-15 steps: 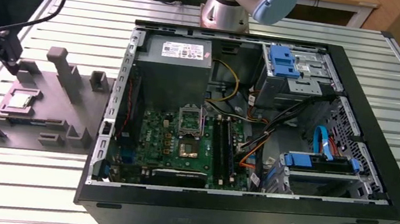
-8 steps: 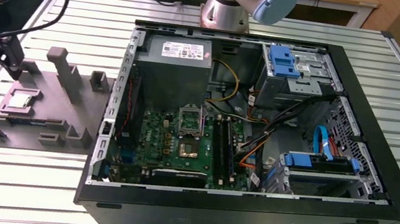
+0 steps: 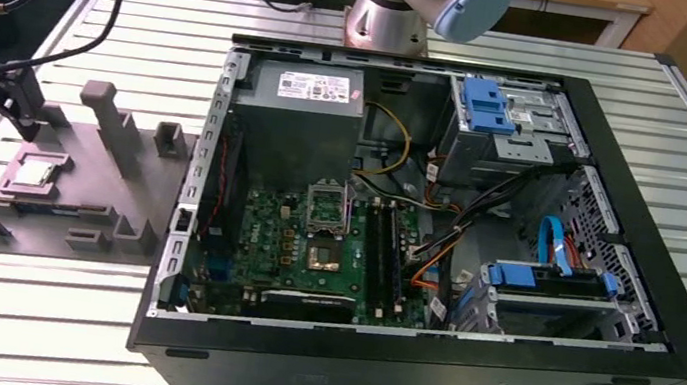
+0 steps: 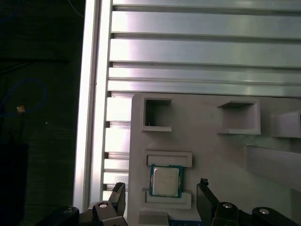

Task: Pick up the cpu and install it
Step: 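Pick up the cpu and move it towards the insertion slot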

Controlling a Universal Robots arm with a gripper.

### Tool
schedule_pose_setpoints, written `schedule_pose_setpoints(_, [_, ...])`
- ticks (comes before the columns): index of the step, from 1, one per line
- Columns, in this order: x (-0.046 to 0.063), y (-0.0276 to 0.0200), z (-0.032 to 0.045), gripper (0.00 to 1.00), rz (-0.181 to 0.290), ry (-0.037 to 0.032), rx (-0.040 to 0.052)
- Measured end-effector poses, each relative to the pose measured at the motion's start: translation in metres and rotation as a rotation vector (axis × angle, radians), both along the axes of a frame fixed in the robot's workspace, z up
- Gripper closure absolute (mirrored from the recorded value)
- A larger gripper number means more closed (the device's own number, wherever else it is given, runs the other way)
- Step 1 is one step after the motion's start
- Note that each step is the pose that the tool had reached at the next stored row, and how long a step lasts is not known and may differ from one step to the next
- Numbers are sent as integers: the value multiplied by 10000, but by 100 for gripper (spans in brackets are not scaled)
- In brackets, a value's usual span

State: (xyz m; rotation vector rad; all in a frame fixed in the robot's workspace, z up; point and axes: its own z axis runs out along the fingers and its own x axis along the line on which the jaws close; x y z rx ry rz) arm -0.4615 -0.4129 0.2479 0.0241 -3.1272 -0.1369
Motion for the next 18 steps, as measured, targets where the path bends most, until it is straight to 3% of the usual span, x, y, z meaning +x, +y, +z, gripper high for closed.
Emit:
schedule_pose_setpoints(9, [0,0,-2,29,0,-1,0])
schedule_pose_setpoints(13, [1,0,-7,38,-1,-4,-3])
schedule_pose_setpoints(18, [0,0,-54,38,-5,-2,-109])
